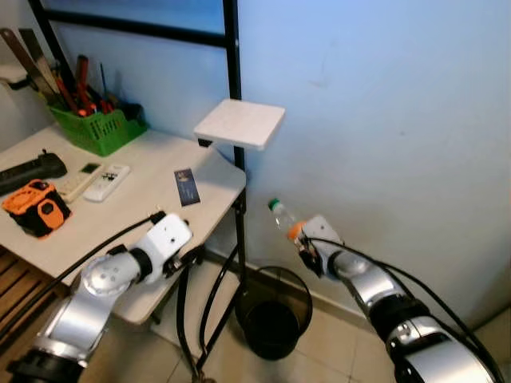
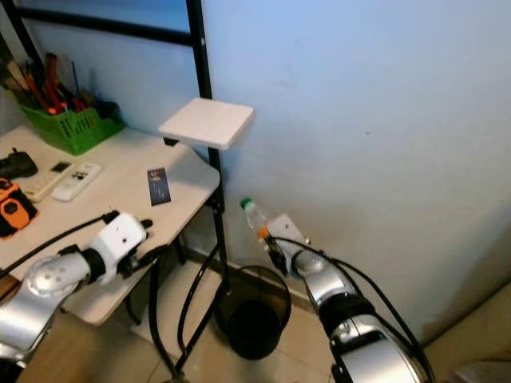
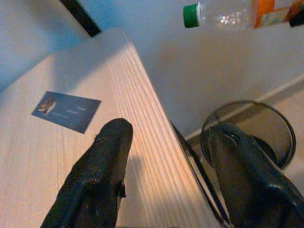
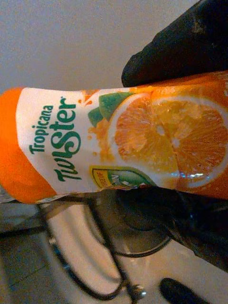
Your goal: Clean up the room
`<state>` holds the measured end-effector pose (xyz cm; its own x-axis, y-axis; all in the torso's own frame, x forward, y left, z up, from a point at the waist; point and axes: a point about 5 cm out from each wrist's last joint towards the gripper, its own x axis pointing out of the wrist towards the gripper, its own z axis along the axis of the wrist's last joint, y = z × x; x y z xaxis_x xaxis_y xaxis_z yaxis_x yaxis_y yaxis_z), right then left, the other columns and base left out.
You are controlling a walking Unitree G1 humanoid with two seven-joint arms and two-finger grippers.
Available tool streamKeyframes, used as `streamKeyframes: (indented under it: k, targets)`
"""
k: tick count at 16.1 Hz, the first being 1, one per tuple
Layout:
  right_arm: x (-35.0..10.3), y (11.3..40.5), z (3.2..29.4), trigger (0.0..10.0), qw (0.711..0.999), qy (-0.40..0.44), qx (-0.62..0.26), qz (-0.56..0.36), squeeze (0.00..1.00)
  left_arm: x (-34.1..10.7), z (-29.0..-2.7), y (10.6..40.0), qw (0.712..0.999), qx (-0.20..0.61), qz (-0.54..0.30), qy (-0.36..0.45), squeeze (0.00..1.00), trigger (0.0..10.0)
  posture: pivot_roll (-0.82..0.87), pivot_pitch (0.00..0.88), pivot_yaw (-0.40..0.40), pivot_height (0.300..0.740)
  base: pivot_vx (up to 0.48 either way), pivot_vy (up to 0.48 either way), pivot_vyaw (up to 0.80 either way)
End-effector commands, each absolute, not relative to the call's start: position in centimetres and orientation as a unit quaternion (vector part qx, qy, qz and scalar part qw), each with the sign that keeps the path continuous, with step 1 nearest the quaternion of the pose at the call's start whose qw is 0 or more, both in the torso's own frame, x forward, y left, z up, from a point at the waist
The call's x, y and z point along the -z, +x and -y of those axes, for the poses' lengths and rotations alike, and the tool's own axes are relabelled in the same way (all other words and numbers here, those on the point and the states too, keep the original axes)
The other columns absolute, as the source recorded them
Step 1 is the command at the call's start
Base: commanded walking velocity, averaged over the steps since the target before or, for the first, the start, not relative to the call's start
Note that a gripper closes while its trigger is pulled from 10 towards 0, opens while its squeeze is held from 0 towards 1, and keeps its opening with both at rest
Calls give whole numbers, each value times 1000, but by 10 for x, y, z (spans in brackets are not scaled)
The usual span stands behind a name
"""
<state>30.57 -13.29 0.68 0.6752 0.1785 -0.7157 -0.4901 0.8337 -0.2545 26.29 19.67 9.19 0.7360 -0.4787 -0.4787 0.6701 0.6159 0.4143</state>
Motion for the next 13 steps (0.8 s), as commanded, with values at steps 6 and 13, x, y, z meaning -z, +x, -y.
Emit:
streamKeyframes:
  k: [6, 13]
  targets:
    - [-7, 311, 122, 10000, 892, -202, -177, -363, 0, -98, -192, 262, 867, 366, -153, 301, 0, 10000, 18, 0, 36, 740, 0, 0, 0]
    - [-10, 314, 109, 10000, 902, -166, -190, -351, 1000, -100, -184, 260, 865, 389, -147, 281, 0, 10000, 21, 0, 43, 740, 0, 0, 0]
